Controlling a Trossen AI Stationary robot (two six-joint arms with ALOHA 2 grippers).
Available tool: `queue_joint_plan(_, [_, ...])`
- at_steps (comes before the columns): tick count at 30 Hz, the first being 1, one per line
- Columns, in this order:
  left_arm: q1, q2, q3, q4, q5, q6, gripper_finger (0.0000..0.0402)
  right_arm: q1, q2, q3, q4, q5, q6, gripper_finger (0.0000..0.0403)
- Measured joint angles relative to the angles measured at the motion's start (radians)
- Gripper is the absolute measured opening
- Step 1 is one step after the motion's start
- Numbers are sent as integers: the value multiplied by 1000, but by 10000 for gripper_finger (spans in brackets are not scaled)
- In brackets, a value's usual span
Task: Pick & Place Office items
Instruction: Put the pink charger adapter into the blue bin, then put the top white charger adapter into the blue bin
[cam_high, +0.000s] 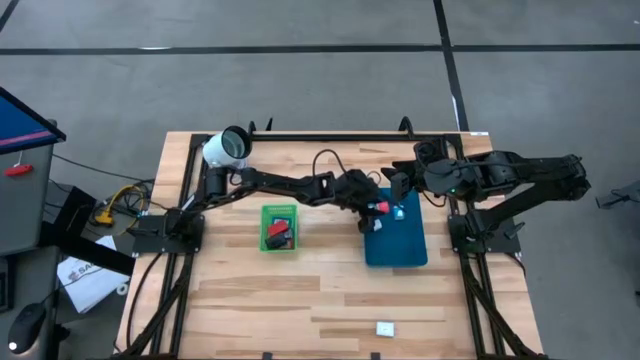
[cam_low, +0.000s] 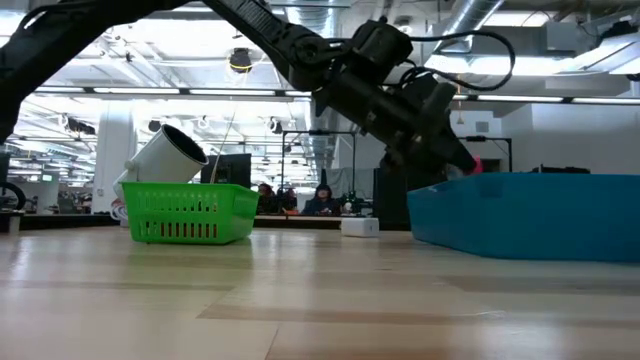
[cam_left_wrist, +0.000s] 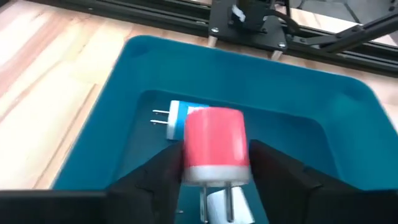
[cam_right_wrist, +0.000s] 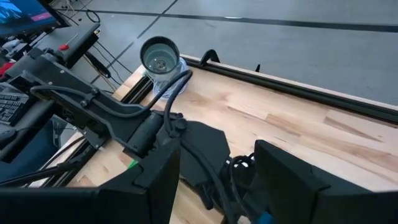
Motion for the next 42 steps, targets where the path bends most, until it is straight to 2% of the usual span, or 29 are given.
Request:
queue_joint_plan(4, [2, 0, 0, 4, -2, 0, 212, 0, 0, 0, 4, 0, -3, 198])
queue_joint_plan(11, [0, -5, 0, 4, 4, -5, 223, 3, 0, 0, 4, 0, -3, 198])
queue_joint_plan(16, [-21, -70, -4, -101, 29, -1, 224, 27, 0, 0, -2, -30, -7, 198])
queue_joint_plan(18, [-34, -111, -14, -192, 30, 10, 224, 39, 0, 0, -6, -43, -7, 198])
queue_joint_plan(22, [-63, -231, -91, -330, -17, 153, 225, 67, 0, 0, -13, -50, 15, 198])
queue_joint_plan(25, [-67, -327, -195, -380, -68, 274, 225, 84, 0, 0, -13, -50, 26, 198])
queue_joint_plan(28, [-31, -406, -304, -396, -67, 373, 225, 97, 0, 0, -12, -49, 31, 198])
queue_joint_plan(31, [30, -456, -380, -416, -31, 457, 225, 101, 0, 0, -12, -47, 36, 198])
queue_joint_plan(34, [97, -455, -404, -453, -8, 523, 226, 100, 0, 0, -12, -46, 42, 198])
queue_joint_plan(38, [184, -449, -401, -379, 139, 548, 228, 100, 0, 0, -12, -42, 49, 198])
queue_joint_plan(42, [237, -439, -401, -330, 200, 589, 234, 100, 0, 0, -12, -43, 55, 198])
